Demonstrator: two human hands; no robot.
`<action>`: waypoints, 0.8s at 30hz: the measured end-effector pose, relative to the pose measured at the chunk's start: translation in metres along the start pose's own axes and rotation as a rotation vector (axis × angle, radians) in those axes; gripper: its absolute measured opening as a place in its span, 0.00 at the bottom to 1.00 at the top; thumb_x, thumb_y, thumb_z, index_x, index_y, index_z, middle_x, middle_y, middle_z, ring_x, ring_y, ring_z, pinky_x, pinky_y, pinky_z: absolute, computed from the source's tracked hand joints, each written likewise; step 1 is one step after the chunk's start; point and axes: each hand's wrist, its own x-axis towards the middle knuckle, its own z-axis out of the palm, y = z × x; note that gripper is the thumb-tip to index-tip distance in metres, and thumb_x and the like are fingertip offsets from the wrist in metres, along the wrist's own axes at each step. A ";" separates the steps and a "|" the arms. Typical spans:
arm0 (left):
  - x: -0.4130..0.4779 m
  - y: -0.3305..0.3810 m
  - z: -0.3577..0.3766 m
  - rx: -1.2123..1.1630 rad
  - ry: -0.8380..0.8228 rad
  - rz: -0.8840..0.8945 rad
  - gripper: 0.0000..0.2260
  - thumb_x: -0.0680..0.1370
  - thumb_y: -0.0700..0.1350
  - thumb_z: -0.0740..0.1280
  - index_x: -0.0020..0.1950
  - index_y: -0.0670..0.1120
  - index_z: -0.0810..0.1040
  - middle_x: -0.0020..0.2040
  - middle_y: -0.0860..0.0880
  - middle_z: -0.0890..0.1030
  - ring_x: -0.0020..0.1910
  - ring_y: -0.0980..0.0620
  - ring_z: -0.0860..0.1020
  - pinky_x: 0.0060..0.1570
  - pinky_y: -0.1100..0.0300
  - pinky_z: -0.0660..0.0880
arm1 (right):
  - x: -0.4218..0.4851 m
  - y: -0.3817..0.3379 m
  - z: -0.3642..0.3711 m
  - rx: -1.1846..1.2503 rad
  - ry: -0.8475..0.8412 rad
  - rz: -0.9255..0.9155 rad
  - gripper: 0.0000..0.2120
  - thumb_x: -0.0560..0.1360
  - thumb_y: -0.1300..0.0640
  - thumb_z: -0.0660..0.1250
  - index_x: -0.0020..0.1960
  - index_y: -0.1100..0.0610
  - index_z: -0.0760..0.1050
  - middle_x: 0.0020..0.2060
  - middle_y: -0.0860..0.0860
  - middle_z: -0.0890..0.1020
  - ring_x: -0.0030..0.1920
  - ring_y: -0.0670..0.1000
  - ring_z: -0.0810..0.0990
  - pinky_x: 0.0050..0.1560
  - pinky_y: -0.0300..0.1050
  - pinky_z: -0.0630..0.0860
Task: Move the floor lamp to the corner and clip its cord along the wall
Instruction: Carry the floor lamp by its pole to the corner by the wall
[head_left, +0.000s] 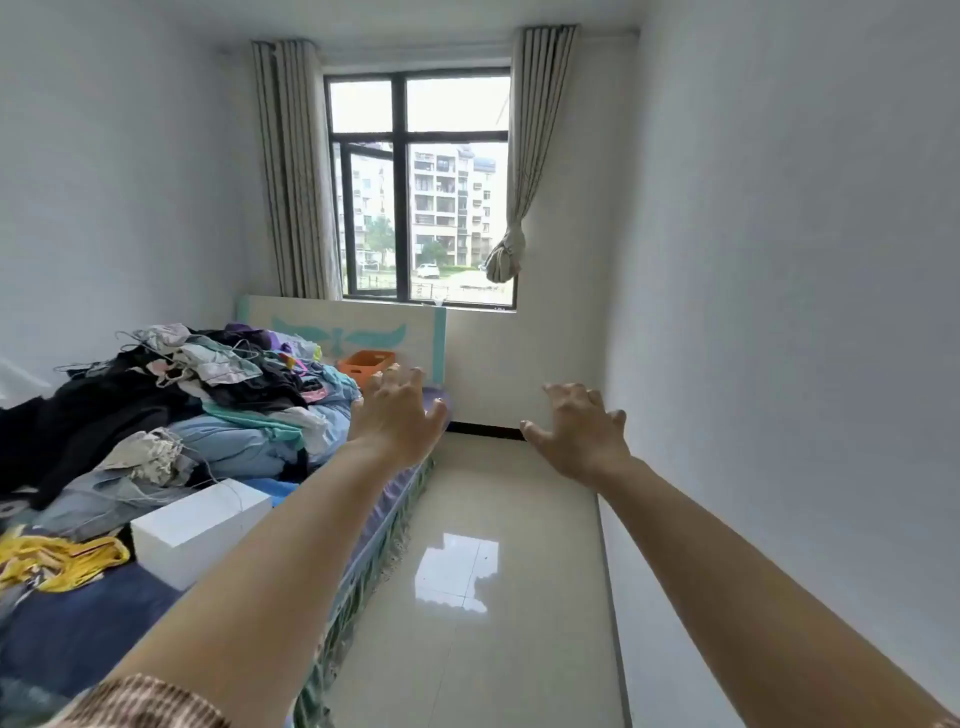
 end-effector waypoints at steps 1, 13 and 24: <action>-0.002 -0.009 -0.003 0.024 0.010 -0.039 0.25 0.78 0.54 0.57 0.72 0.45 0.63 0.74 0.40 0.64 0.71 0.40 0.60 0.66 0.43 0.64 | 0.003 -0.008 0.008 0.010 0.006 -0.024 0.30 0.76 0.42 0.60 0.73 0.54 0.60 0.71 0.56 0.68 0.72 0.56 0.62 0.67 0.62 0.59; 0.018 -0.200 -0.025 0.201 0.093 -0.348 0.24 0.78 0.52 0.57 0.73 0.46 0.62 0.74 0.42 0.63 0.72 0.41 0.59 0.67 0.43 0.63 | 0.081 -0.171 0.141 0.160 -0.116 -0.321 0.29 0.75 0.43 0.61 0.71 0.56 0.63 0.69 0.56 0.69 0.70 0.58 0.65 0.65 0.62 0.62; 0.088 -0.386 -0.039 0.219 0.127 -0.517 0.23 0.78 0.52 0.57 0.72 0.46 0.63 0.73 0.43 0.65 0.71 0.42 0.60 0.65 0.43 0.65 | 0.184 -0.351 0.254 0.252 -0.212 -0.491 0.27 0.76 0.44 0.60 0.70 0.55 0.63 0.68 0.56 0.69 0.69 0.58 0.65 0.64 0.60 0.63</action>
